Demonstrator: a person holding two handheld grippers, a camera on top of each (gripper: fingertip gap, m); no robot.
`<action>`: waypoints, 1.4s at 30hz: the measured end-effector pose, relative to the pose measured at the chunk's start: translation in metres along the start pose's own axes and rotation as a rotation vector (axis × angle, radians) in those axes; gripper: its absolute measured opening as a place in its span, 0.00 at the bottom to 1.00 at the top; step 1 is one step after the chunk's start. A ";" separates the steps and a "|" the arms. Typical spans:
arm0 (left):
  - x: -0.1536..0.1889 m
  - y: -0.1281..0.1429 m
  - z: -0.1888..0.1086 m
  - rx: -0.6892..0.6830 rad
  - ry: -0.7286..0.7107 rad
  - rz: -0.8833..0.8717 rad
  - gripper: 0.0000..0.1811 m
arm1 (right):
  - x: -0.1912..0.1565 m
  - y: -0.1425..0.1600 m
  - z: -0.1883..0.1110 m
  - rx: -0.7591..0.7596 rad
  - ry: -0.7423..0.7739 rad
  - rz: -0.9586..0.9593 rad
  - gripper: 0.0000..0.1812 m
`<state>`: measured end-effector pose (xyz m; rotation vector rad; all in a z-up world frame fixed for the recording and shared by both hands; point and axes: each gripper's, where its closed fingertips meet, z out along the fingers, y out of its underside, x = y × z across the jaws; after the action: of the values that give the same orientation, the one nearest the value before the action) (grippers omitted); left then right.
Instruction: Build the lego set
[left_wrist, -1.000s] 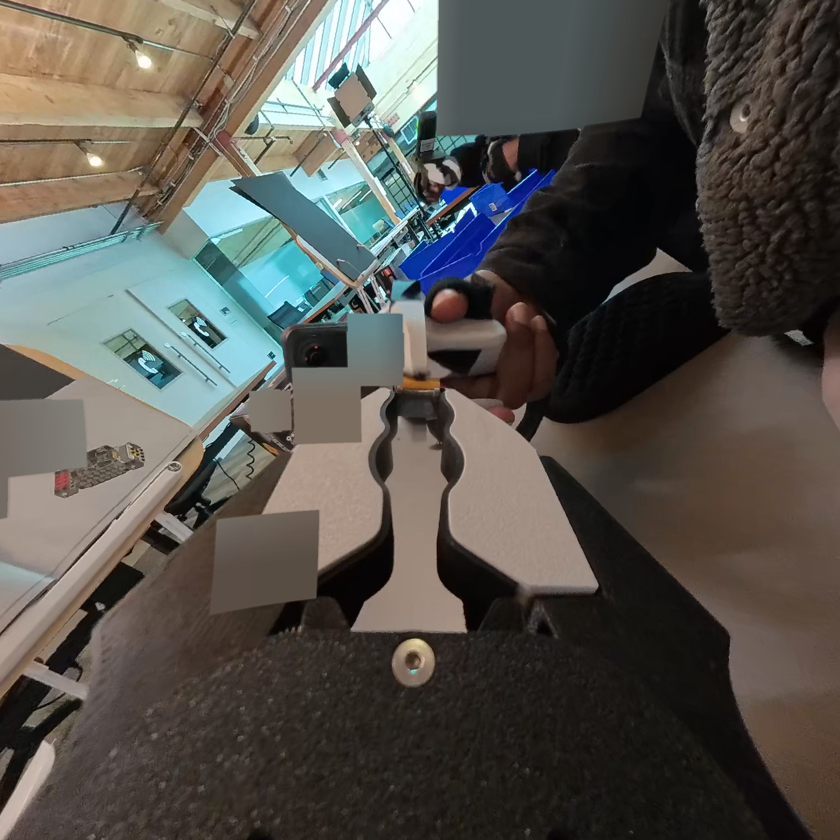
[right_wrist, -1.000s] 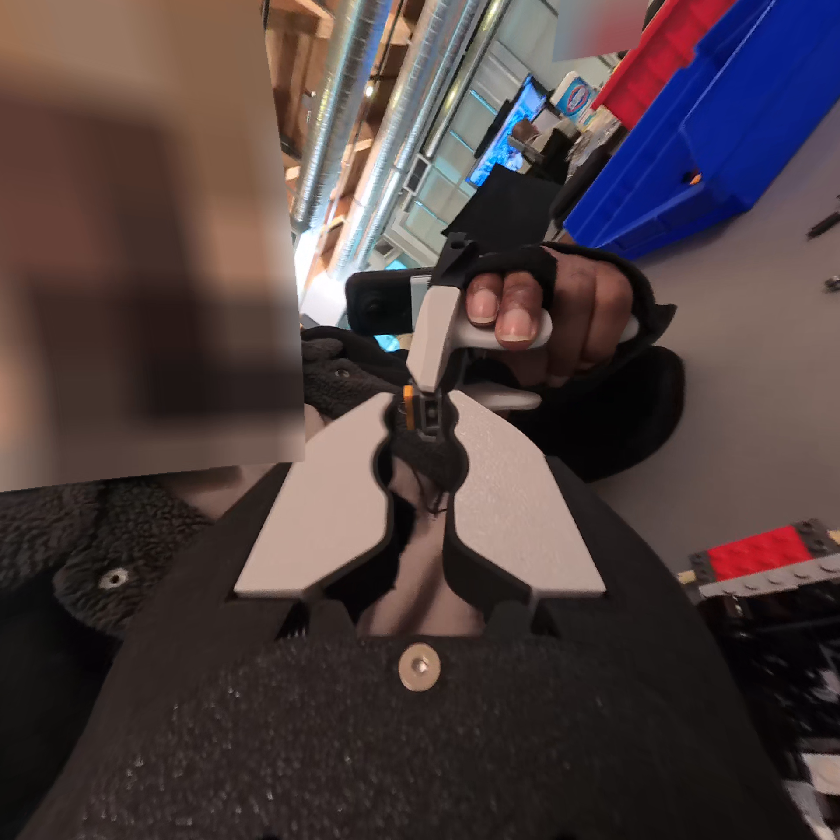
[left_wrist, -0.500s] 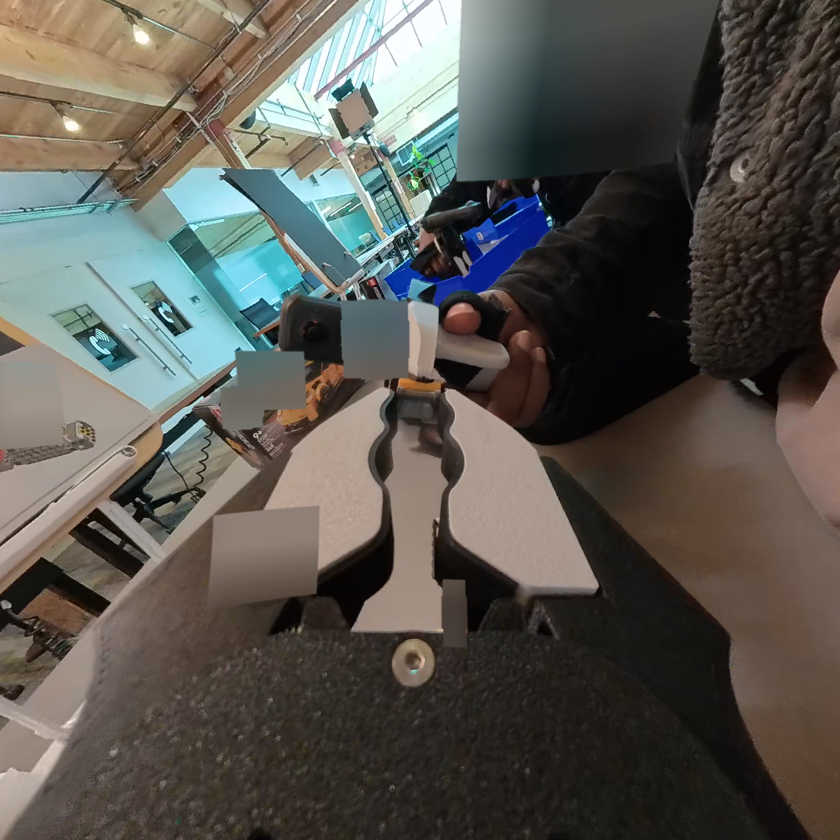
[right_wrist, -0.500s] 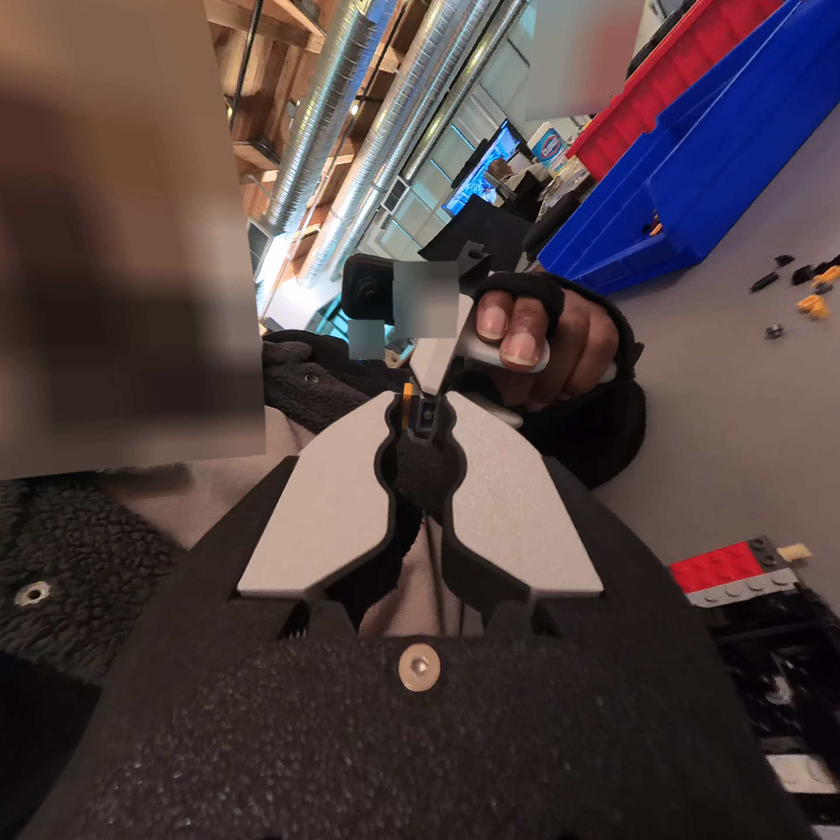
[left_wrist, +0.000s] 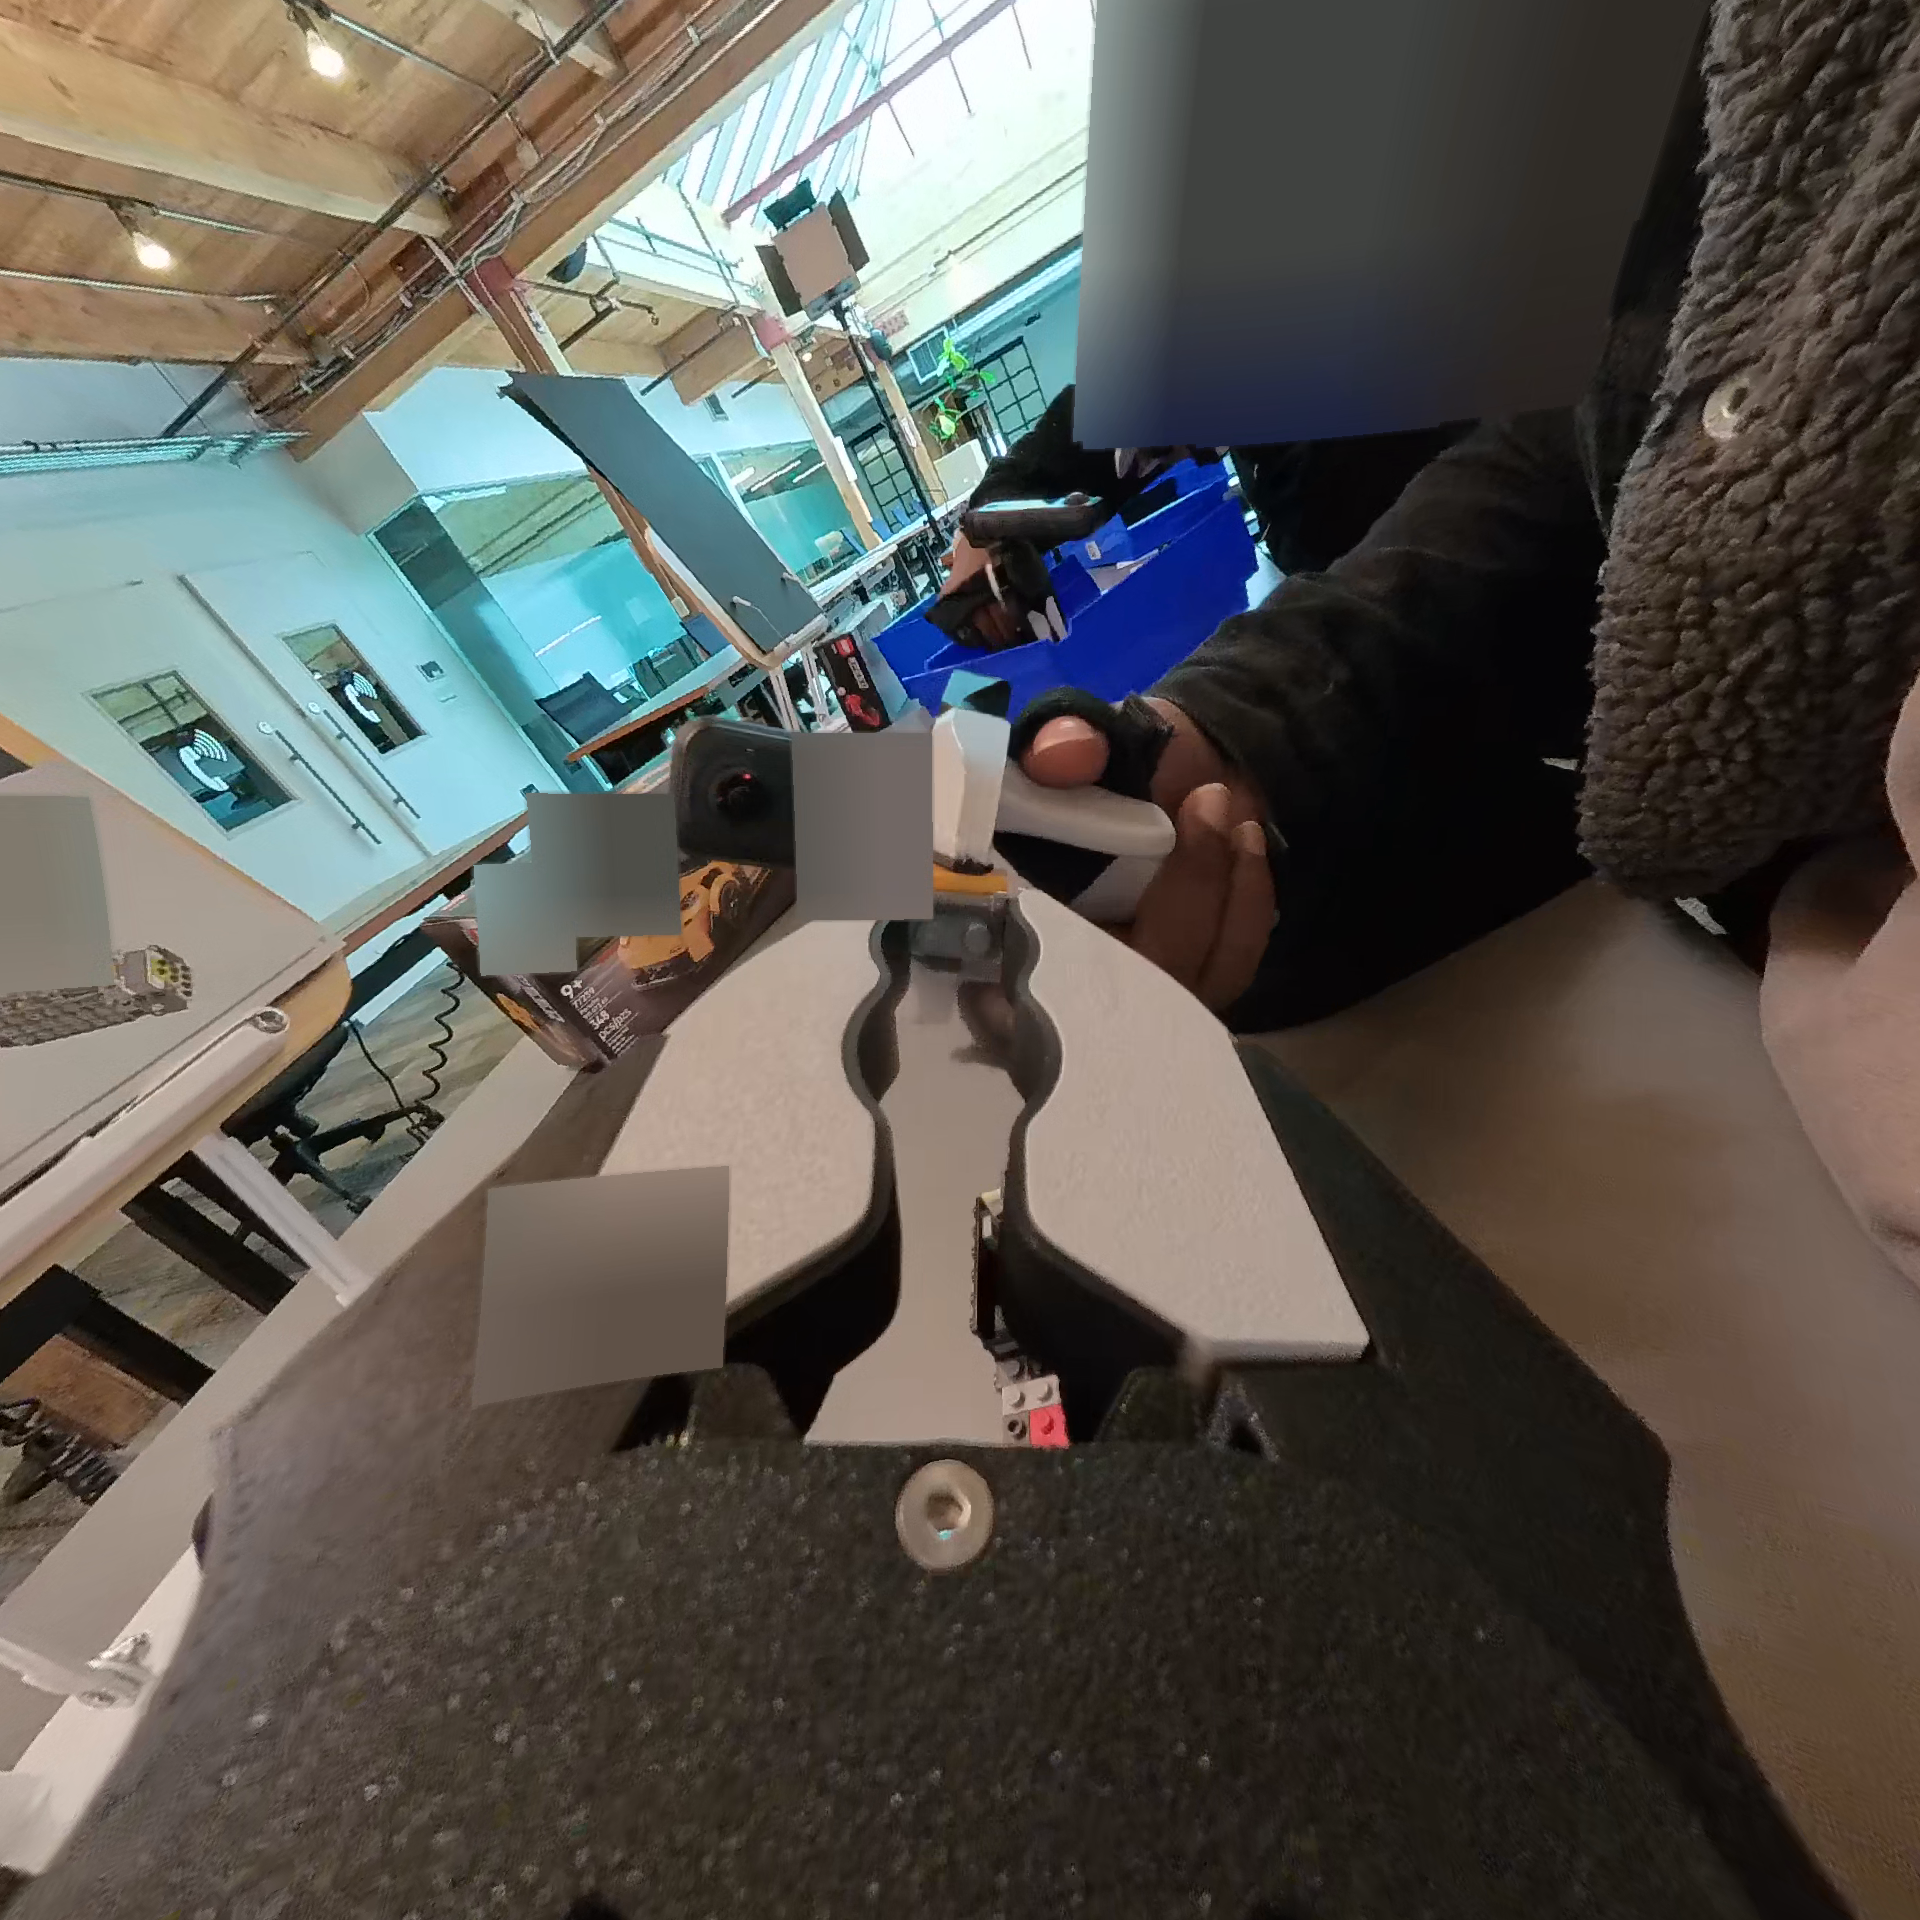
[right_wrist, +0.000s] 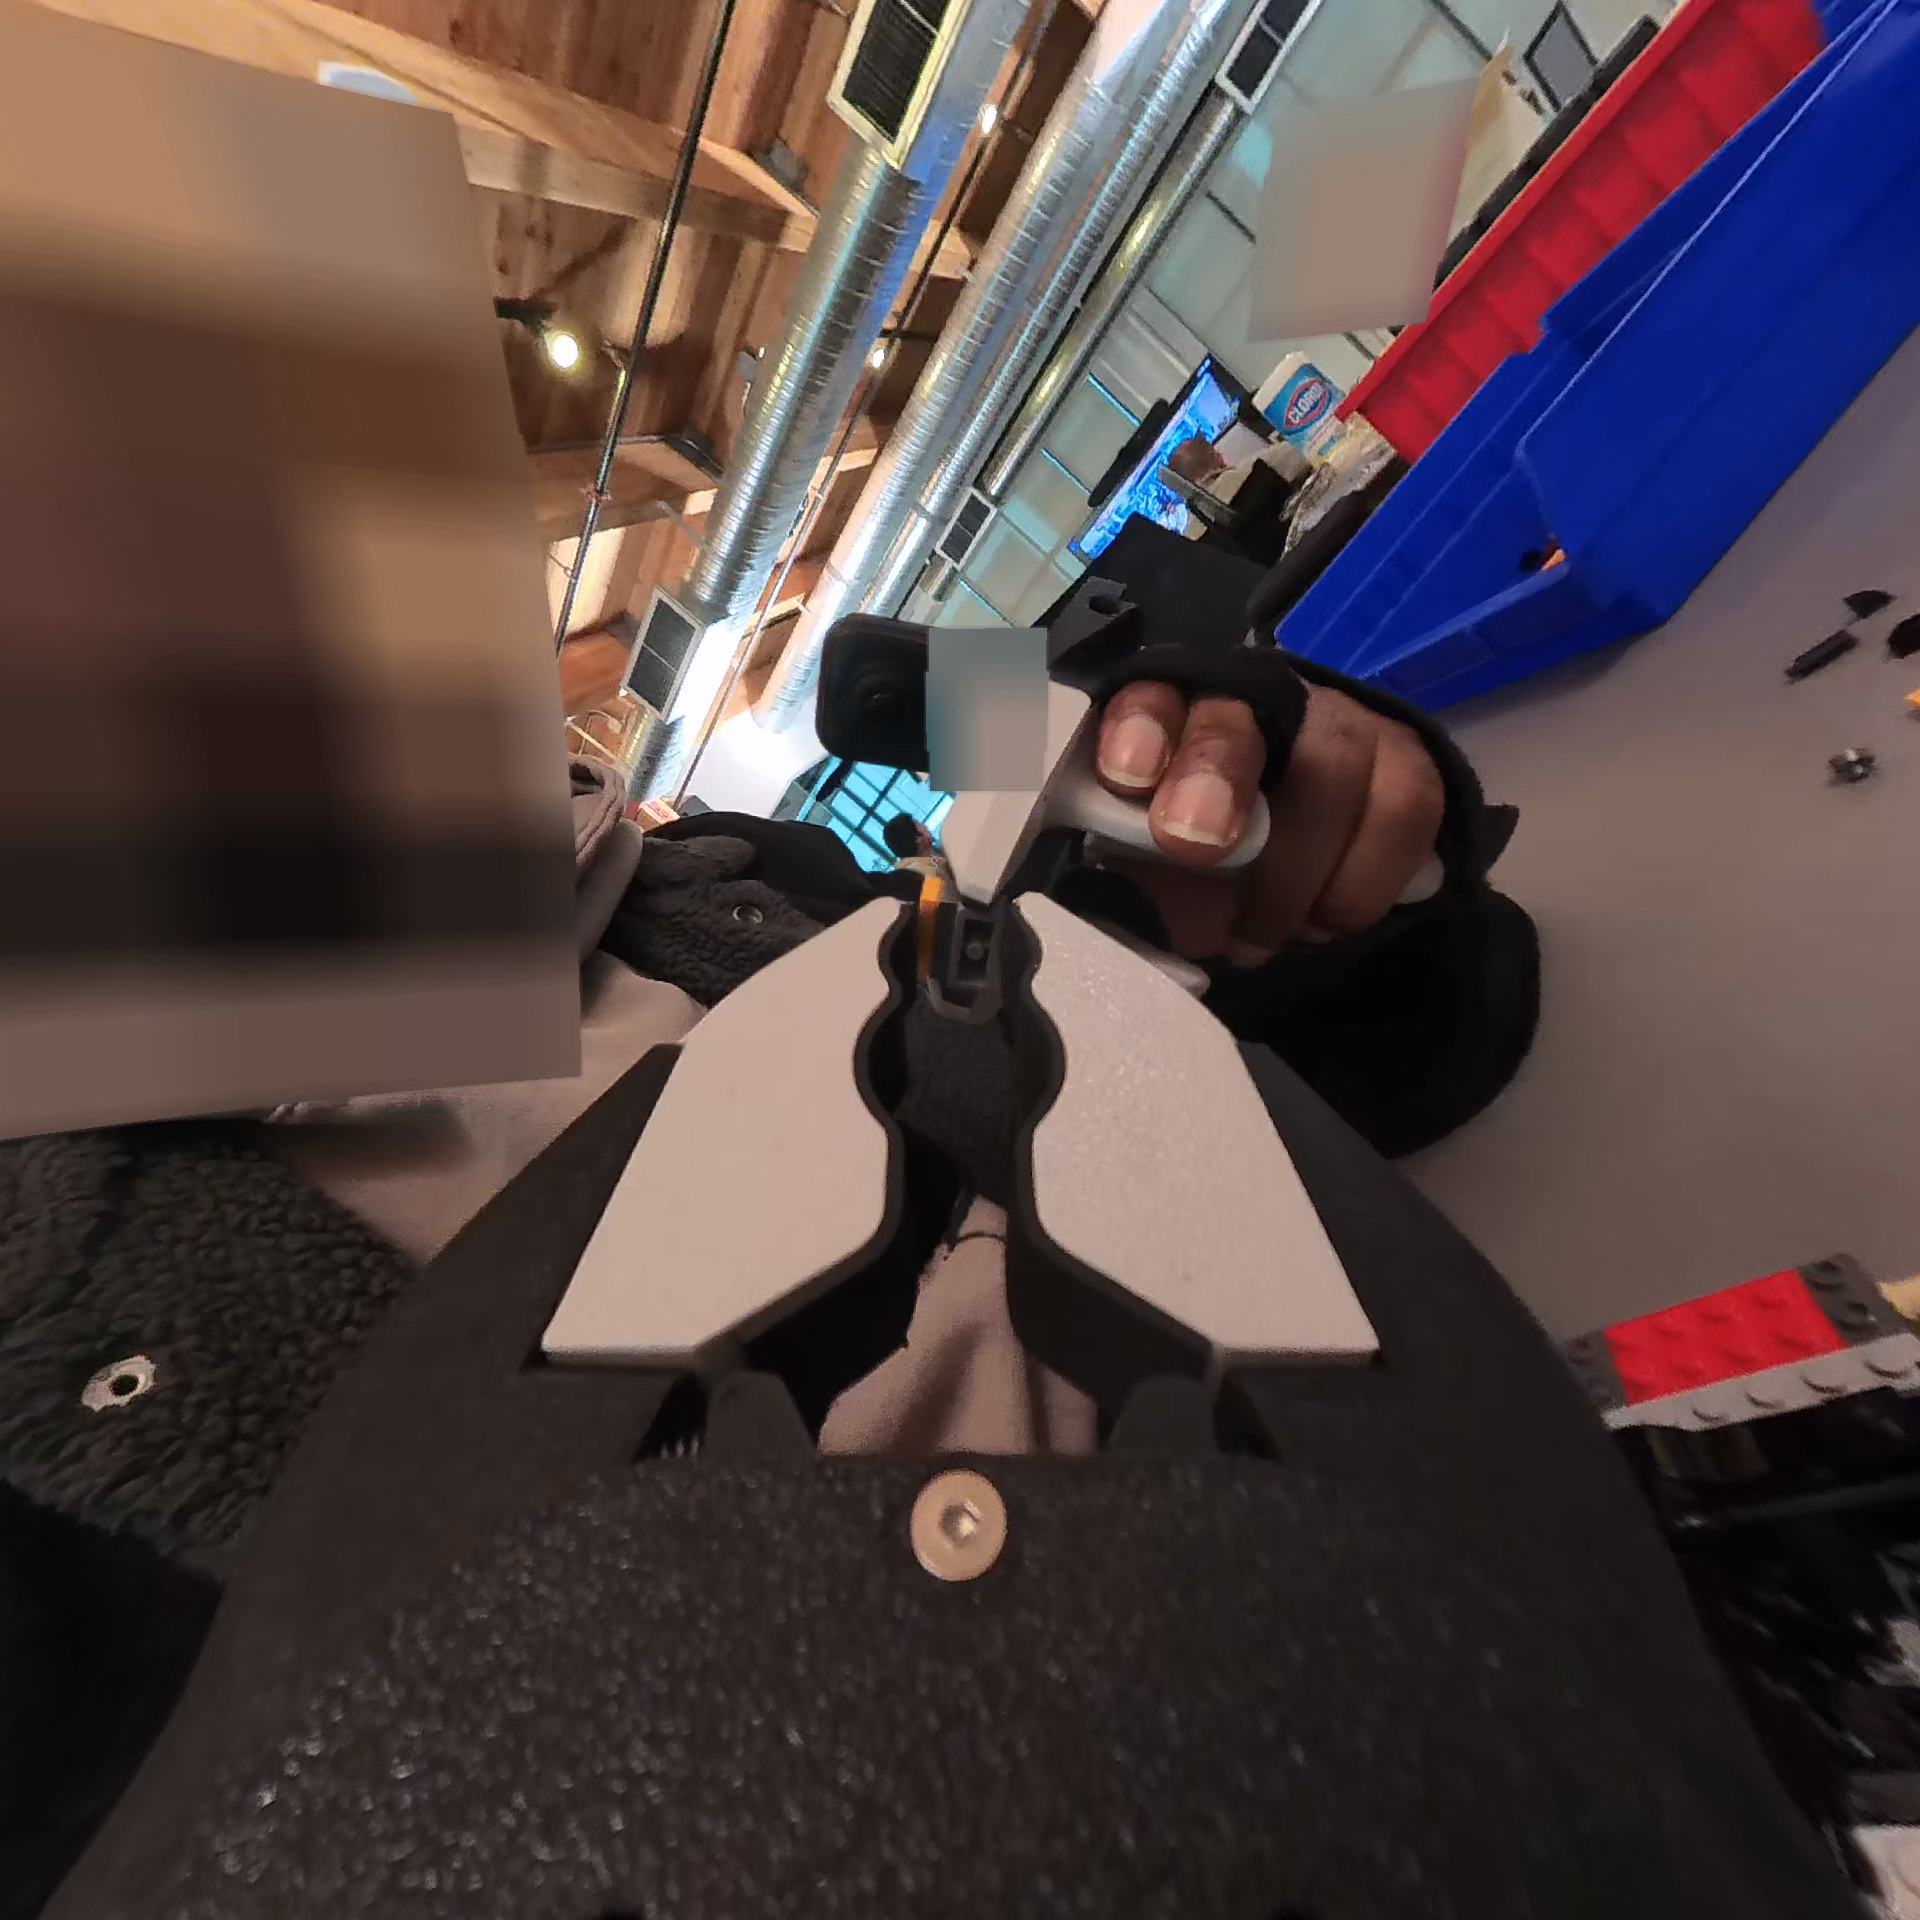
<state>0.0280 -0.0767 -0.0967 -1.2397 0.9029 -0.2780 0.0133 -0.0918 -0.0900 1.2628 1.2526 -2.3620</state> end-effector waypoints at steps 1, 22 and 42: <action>0.000 0.000 0.000 0.007 -0.001 -0.005 0.09 | 0.000 0.000 0.000 -0.001 -0.003 -0.007 0.08; -0.002 0.006 0.005 -0.007 -0.007 -0.034 0.10 | 0.004 0.000 -0.006 0.000 -0.008 -0.074 0.08; 0.010 0.083 0.026 -0.472 0.139 -0.508 0.09 | 0.027 0.003 -0.077 -0.426 0.553 -0.767 0.16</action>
<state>0.0298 -0.0367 -0.1741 -1.9071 0.7809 -0.5824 0.0445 -0.0303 -0.1339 1.5127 2.6392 -1.9608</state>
